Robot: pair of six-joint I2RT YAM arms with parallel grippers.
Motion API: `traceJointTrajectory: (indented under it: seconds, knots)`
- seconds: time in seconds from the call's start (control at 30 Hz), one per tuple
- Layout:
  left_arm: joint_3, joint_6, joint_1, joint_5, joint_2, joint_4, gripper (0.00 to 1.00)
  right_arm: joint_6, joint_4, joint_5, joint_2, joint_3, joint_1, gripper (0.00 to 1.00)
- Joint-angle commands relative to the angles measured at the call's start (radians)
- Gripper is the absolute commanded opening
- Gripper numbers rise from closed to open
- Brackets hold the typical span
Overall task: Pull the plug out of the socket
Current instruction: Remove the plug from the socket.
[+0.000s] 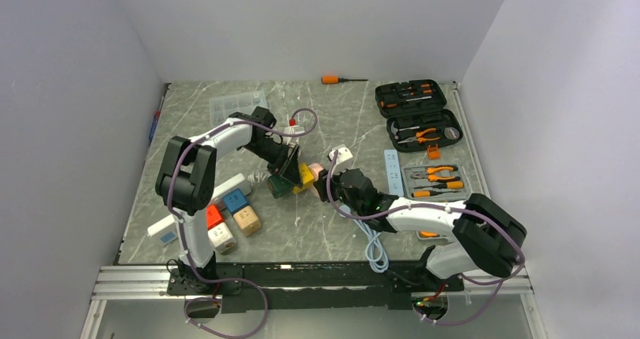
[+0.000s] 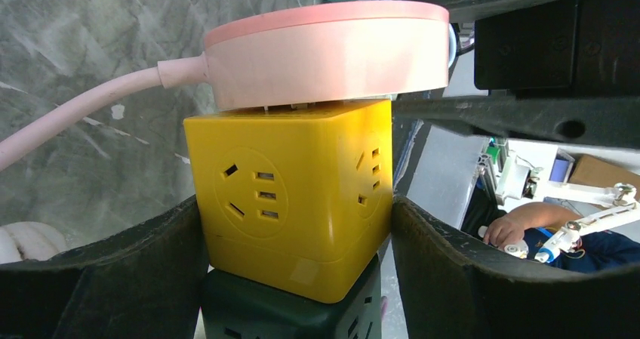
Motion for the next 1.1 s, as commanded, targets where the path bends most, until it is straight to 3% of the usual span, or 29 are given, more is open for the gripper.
traceJointTrajectory:
  seconds: [0.0,0.13,0.27,0.43,0.6,0.73,1.07]
  knots:
    - [0.021,0.038,-0.020,0.094,-0.074,0.039,0.22,0.049,0.045,-0.123,0.030,0.012,0.018,0.50]
    - [0.030,0.048,-0.020,0.079,-0.085,0.033,0.21,0.051,0.012,-0.137,0.090,0.031,0.019,0.70]
    - [0.041,0.088,-0.022,0.046,-0.100,0.004,0.19,0.048,0.004,-0.147,0.153,0.072,0.017,0.74]
    - [0.026,0.149,-0.030,0.005,-0.128,-0.040,0.18,0.022,-0.019,-0.147,0.195,0.121,0.005,0.63]
    - [-0.016,0.169,-0.036,-0.045,-0.151,-0.026,0.18,-0.001,-0.029,-0.166,0.173,0.140,-0.023,0.34]
    - [-0.030,0.154,-0.042,-0.056,-0.157,-0.007,0.18,-0.013,-0.026,-0.181,0.169,0.156,-0.026,0.18]
    - [-0.037,0.131,-0.077,-0.075,-0.177,0.016,0.22,0.003,0.005,-0.202,0.242,0.250,-0.026,0.13]
